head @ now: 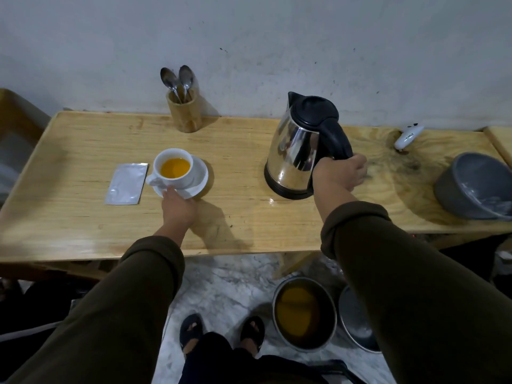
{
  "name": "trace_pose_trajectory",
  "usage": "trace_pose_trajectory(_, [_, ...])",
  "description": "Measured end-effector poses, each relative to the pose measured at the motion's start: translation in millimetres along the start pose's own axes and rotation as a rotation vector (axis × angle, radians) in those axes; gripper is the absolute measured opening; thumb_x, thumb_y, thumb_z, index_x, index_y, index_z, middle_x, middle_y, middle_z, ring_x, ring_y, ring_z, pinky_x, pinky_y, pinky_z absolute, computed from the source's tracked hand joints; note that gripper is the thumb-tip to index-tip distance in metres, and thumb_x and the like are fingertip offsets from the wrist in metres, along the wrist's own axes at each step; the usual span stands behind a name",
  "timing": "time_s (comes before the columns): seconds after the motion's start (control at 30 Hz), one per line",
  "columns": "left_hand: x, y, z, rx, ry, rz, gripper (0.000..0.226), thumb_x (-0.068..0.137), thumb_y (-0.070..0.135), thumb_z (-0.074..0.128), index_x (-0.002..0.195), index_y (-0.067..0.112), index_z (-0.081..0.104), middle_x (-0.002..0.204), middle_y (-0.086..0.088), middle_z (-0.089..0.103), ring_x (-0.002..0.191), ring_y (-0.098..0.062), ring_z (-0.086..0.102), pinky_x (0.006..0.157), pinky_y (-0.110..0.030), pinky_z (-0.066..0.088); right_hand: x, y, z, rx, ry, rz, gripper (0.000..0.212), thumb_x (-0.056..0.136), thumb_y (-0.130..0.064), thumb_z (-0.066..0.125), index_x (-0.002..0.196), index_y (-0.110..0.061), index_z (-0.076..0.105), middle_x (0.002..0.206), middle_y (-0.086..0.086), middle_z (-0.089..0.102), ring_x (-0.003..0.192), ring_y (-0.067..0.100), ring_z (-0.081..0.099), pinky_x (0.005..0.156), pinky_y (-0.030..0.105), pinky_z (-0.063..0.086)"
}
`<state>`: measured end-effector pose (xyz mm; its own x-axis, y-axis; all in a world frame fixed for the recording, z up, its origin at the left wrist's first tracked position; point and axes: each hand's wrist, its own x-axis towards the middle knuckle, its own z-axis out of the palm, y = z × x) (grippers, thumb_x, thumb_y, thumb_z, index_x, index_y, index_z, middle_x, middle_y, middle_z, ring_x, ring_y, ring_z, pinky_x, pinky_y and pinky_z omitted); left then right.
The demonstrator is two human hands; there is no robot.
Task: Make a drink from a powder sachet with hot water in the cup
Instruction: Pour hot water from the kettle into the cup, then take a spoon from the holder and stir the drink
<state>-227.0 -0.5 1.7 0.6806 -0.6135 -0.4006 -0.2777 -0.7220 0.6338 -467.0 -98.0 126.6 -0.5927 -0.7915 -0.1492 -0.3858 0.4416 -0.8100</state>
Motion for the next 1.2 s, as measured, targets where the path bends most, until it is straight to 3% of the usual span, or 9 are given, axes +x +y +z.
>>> trace_pose_trajectory(0.2, [-9.6,-0.7,-17.4,-0.050,-0.070,0.038,0.069,0.095,0.019,0.046,0.153,0.016,0.008,0.141,-0.022,0.044,0.127,-0.039,0.047,0.101,-0.044,0.041,-23.3,-0.8,10.1,0.006,0.043,0.079,0.067,0.093,-0.014,0.046,0.150,-0.012,0.011,0.158,0.010,0.018,0.144,0.027,0.020,0.114,0.041,0.028])
trace_pose_trajectory(0.37, [-9.4,-8.6,-34.4,-0.001,-0.140,0.102,0.075,0.095,0.016,0.047,0.153,0.013,-0.001,0.137,-0.023,0.048,0.122,-0.039,0.050,0.081,-0.034,0.036,-46.4,0.1,16.6,-0.022,0.081,0.087,0.076,0.092,-0.018,0.050,0.151,-0.012,0.002,0.160,0.009,0.011,0.146,0.027,0.017,0.116,0.041,0.026])
trace_pose_trajectory(0.43, [-10.4,-10.0,-40.0,-0.015,-0.153,0.103,0.075,0.096,0.016,0.046,0.153,0.014,-0.002,0.137,-0.023,0.048,0.122,-0.038,0.051,0.080,-0.032,0.034,-55.2,-0.6,20.5,-0.033,0.095,0.098,0.076,0.093,-0.019,0.049,0.151,-0.012,0.001,0.160,0.009,0.010,0.146,0.027,0.017,0.117,0.042,0.027])
trace_pose_trajectory(0.6, [-15.9,-13.7,-50.1,-0.144,-0.144,0.148,0.076,0.094,0.012,0.046,0.151,0.014,-0.005,0.133,-0.024,0.051,0.115,-0.038,0.055,0.080,-0.032,0.035,-89.7,-8.5,45.6,-0.046,0.074,0.064,0.062,0.091,-0.020,0.049,0.147,-0.017,0.022,0.154,0.010,0.024,0.139,0.028,0.029,0.111,0.045,0.035])
trace_pose_trajectory(0.7, [-16.3,-19.4,-53.0,-0.119,-0.176,0.176,0.085,0.095,0.014,0.045,0.149,0.016,-0.020,0.128,-0.026,0.054,0.108,-0.039,0.059,0.077,-0.032,0.036,-111.3,-16.2,69.1,-0.092,-0.053,-0.012,0.048,0.093,-0.020,0.046,0.140,-0.016,0.037,0.148,0.010,0.033,0.133,0.029,0.038,0.109,0.042,0.038])
trace_pose_trajectory(0.83, [-3.1,-25.8,-56.7,-0.071,-0.184,0.227,0.086,0.096,0.024,0.044,0.149,0.014,-0.023,0.128,-0.025,0.056,0.108,-0.040,0.060,0.076,-0.032,0.038,-128.2,-34.3,98.7,-0.140,-0.242,-0.136,0.033,0.095,-0.018,0.044,0.127,-0.014,0.053,0.137,0.008,0.045,0.120,0.027,0.052,0.098,0.035,0.045])
trace_pose_trajectory(1.07, [33.6,-28.5,-70.6,-0.075,-0.167,0.206,0.067,0.096,0.017,0.044,0.153,0.019,0.009,0.138,-0.015,0.052,0.119,-0.035,0.056,0.084,-0.032,0.040,-125.2,-84.3,157.5,-0.304,-0.457,-0.391,0.030,0.097,-0.018,0.040,0.115,-0.010,0.061,0.123,0.011,0.063,0.117,0.027,0.056,0.091,0.032,0.046])
trace_pose_trajectory(1.13, [40.3,-28.9,-75.3,-0.071,-0.168,0.193,0.056,0.097,0.021,0.045,0.149,0.016,0.024,0.137,-0.016,0.053,0.121,-0.036,0.054,0.091,-0.035,0.041,-120.5,-99.3,176.0,-0.326,-0.508,-0.469,0.031,0.097,-0.017,0.038,0.115,-0.008,0.062,0.125,0.012,0.062,0.119,0.029,0.055,0.095,0.031,0.044])
trace_pose_trajectory(1.2, [44.8,-28.3,-79.9,-0.096,-0.176,0.162,0.044,0.098,0.028,0.045,0.138,0.012,0.040,0.129,-0.016,0.060,0.117,-0.033,0.057,0.086,-0.031,0.041,-117.4,-113.9,194.4,-0.346,-0.573,-0.520,0.030,0.097,-0.015,0.039,0.113,-0.008,0.064,0.121,0.011,0.063,0.116,0.028,0.057,0.092,0.032,0.045])
